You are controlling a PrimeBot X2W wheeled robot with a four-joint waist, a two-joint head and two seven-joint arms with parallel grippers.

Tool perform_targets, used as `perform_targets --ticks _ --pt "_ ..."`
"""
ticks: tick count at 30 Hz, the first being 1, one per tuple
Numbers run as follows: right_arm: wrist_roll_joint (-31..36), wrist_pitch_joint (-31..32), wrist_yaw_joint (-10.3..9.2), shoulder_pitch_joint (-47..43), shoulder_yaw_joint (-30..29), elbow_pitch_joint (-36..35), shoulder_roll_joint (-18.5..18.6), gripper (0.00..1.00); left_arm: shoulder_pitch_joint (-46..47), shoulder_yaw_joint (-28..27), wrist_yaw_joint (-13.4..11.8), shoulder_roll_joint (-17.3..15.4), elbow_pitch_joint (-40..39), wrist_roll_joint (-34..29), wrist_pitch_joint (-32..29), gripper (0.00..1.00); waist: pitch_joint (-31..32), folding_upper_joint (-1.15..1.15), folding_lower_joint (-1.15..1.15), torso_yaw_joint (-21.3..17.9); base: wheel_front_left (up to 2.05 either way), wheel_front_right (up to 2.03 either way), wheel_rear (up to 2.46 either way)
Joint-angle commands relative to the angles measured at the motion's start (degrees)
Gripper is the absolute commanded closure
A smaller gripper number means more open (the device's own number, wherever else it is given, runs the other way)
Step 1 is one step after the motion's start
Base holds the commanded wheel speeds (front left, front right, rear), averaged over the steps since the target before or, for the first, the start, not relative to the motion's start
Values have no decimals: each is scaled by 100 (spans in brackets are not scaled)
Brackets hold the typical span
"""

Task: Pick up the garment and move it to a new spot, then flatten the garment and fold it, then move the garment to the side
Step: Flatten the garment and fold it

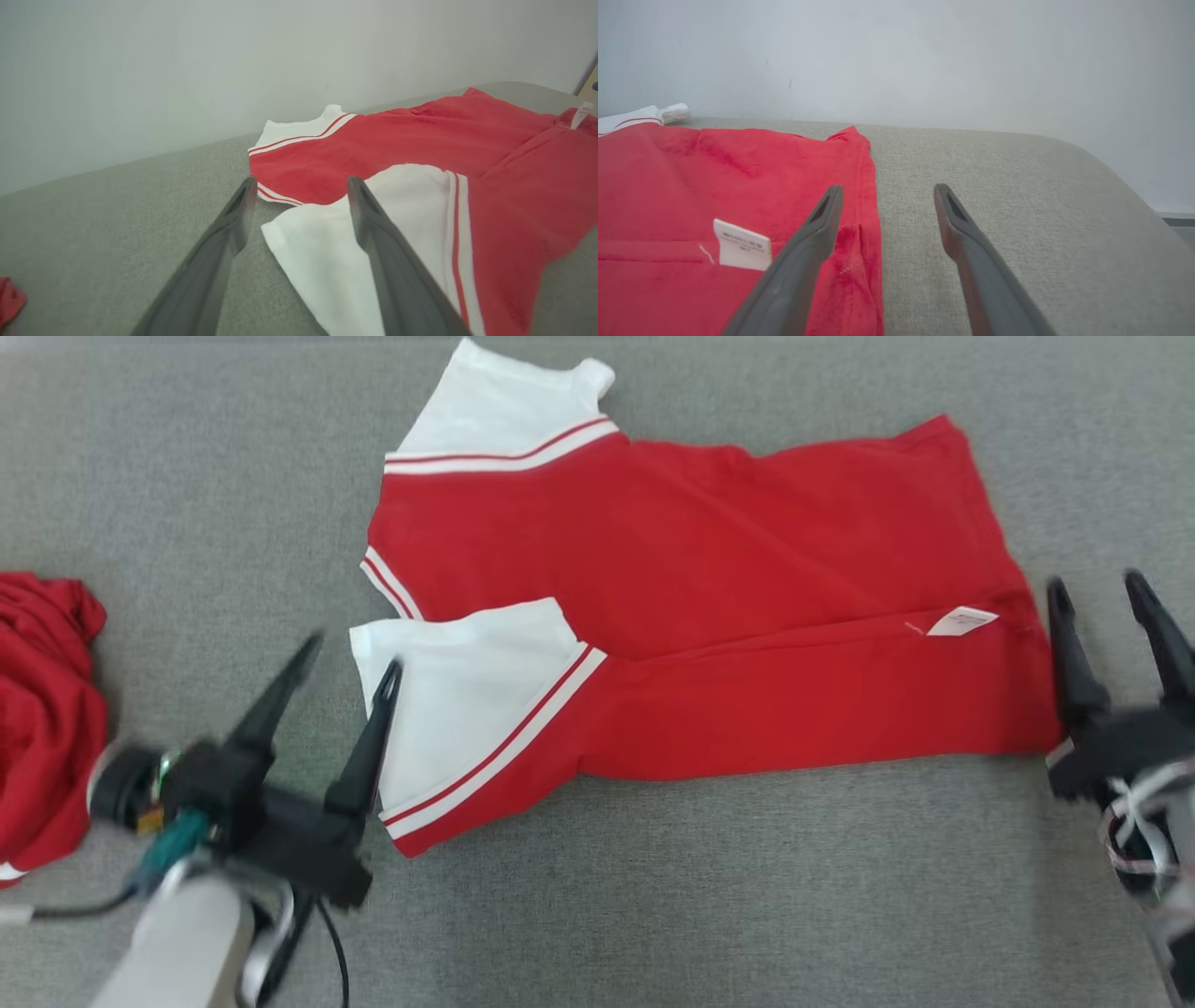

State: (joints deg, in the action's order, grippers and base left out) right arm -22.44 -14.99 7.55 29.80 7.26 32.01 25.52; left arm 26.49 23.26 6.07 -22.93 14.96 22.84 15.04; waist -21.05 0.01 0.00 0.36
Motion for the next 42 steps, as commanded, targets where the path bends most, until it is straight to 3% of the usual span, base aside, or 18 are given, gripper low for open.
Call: perform_targets --ticks 1,8,21,22,23,24,25,32,33,34,35,36,42 --pt "-5 -21 -14 -211 -62 -72 6 0 -234 -58 -51 65 -49 105 18 0 101 -1 0 -30 0 0 0" --pt "59 -23 -14 -994 -472 -454 -136 0 -1242 -205 -227 499 -420 1035 -496 0 261 -1 0 -18 0 0 0" --pt "-208 -24 -14 -978 21 -99 -169 0 -1774 -24 -897 637 -740 1174 -1402 2 245 -1 0 -42 0 0 0" --pt "-236 -24 -14 -967 54 -66 -167 0 -1798 -15 -899 650 -786 1194 -1436 22 240 -1 0 -38 0 0 0" --pt "-269 -24 -14 -949 97 -23 -170 0 -1821 14 -902 642 -824 1193 -1476 60 235 -1 0 -35 0 0 0" --pt "-302 -24 -14 -922 136 11 -173 0 -1842 16 -919 648 -853 1212 -1502 74 231 -1 0 -31 0 0 0" --pt "-346 -24 -14 -888 182 63 -169 0 -1846 13 -931 644 -857 1238 -1521 100 225 -1 0 -26 0 0 0" --pt "-758 27 -14 -675 560 491 -165 0 -1800 53 -857 503 -921 1246 -1651 100 250 -1 0 46 0 0 0" --pt "-839 46 -14 -655 625 561 -140 3 -1796 59 -848 479 -954 1242 -1663 100 263 -1 0 66 0 0 0" --pt "-898 52 -14 -654 708 607 -110 50 -1786 69 -836 458 -992 1224 -1674 100 277 -1 0 95 0 0 0" --pt "-950 46 -14 -668 786 631 -75 60 -1772 86 -819 439 -1028 1198 -1679 100 287 -1 0 126 0 0 0" --pt "-1009 37 -14 -699 843 641 -39 100 -1765 106 -814 409 -1054 1174 -1692 100 298 -1 0 148 0 0 0" --pt "-1327 -7 -14 -994 986 475 334 100 -1842 132 -757 200 -1235 1068 -1672 100 402 -1 0 201 0 0 0"
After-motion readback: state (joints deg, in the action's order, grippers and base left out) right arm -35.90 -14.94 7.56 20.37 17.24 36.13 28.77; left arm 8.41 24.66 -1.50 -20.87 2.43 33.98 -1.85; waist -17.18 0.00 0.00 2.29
